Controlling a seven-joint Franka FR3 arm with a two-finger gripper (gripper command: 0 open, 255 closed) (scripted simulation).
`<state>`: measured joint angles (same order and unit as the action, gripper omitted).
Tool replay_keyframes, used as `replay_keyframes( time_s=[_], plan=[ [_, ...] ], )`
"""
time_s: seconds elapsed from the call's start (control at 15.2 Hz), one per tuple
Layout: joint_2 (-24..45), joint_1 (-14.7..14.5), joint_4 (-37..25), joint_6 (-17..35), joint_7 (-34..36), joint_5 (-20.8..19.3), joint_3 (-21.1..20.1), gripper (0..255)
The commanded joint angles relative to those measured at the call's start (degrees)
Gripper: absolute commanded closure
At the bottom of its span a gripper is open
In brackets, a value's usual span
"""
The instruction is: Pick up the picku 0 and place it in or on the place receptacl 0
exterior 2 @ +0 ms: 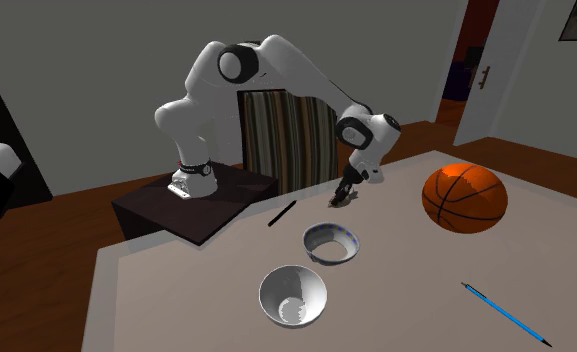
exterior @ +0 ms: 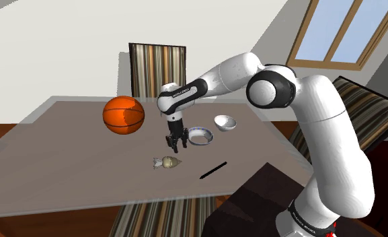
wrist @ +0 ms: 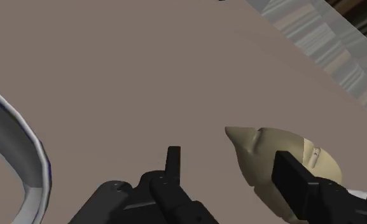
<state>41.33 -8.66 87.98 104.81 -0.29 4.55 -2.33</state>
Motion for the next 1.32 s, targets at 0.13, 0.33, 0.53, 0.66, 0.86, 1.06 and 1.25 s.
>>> replay_keyframes(
  time_s=[0.13,0.33,0.53,0.66,0.86,1.06,1.25],
  plan=[
    [-1.48,-4.42,4.3,10.48,-5.54,-6.07,-1.53,0],
    [-3.24,-8.05,9.57,20.54,-9.16,-11.69,-2.45,0],
    [-2.77,-8.82,11.13,23.99,-9.67,-13.18,-2.49,0],
    [-1.87,-8.83,11.37,25.12,-9.58,-13.33,-2.37,0],
    [-0.47,-8.84,11.62,26.78,-9.45,-13.55,-2.19,0],
    [-0.19,-8.84,11.66,27.1,-9.42,-13.59,-2.15,0],
    [-0.19,-8.84,11.66,27.1,-9.42,-13.59,-2.15,0]
  ],
)
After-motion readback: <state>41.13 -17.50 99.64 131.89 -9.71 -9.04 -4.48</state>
